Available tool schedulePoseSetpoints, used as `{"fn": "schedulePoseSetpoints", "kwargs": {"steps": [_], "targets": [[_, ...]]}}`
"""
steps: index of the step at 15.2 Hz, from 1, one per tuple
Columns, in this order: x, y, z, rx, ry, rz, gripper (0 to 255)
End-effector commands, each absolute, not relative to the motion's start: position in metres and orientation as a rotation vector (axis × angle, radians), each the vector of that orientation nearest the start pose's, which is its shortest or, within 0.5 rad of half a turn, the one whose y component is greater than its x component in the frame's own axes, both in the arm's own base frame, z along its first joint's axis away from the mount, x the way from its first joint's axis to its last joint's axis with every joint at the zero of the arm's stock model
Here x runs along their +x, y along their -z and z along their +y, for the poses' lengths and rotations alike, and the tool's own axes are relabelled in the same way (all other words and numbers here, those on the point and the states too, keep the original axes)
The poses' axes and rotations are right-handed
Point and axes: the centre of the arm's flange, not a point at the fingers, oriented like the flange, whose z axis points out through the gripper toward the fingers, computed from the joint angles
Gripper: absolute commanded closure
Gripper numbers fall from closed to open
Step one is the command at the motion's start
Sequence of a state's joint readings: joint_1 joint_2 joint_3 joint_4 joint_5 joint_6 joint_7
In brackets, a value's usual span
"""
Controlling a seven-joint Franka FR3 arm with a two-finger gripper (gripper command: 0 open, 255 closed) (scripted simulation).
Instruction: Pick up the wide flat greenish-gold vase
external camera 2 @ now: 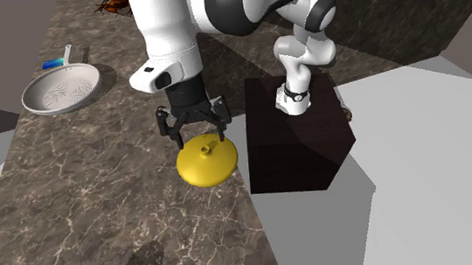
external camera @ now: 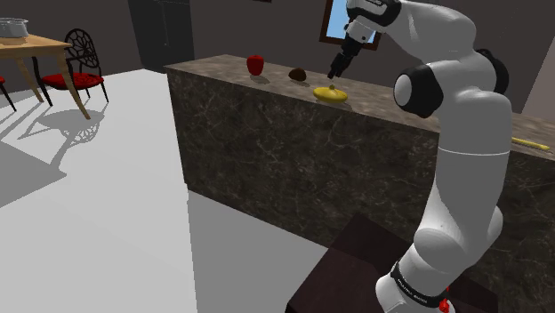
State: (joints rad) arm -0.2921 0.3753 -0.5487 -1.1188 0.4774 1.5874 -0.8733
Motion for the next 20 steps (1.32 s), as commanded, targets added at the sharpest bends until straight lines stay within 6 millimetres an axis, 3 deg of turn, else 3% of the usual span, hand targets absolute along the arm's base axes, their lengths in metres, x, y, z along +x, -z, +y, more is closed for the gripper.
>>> {"fn": "schedulePoseSetpoints", "kwargs": {"steps": [1,4,5,14,20], "targets": [[0.528,-0.629,-0.396,-3.015,0.464,-0.158,0],[0.528,-0.621,-0.396,-3.015,0.464,-0.158,0],[0.528,-0.62,-0.396,-3.015,0.464,-0.157,255],[0.528,-0.621,-0.396,-3.015,0.464,-0.158,255],[0.528,-0.652,-0.396,-3.015,0.464,-0.158,255]]}}
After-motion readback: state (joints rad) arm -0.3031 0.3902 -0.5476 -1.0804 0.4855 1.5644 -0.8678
